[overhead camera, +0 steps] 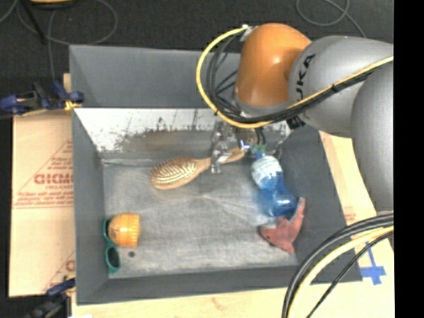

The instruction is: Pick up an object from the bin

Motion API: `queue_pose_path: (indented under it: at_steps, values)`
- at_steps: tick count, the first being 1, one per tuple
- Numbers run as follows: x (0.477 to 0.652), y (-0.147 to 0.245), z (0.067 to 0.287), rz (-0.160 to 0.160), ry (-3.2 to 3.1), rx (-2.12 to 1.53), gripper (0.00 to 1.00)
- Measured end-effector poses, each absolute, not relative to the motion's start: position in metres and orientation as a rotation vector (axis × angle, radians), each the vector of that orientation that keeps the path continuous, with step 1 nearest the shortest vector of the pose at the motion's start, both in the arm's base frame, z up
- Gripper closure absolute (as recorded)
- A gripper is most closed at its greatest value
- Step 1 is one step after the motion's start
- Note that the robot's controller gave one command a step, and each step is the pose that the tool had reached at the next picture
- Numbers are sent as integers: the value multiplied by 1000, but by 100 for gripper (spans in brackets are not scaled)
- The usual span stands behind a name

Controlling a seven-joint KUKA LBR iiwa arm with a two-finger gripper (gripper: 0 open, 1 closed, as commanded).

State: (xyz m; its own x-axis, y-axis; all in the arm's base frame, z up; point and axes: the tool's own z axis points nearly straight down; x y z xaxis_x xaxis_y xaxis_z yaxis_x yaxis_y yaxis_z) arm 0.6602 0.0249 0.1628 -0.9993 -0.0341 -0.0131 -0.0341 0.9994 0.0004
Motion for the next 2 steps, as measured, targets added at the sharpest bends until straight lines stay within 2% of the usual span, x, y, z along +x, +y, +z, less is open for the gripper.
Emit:
queue_pose_path:
  at_steps: [1, 2]
  values:
    - [657, 25, 119, 0, 3139, -54, 100]
    - [663, 24, 192, -1, 3131, -54, 100]
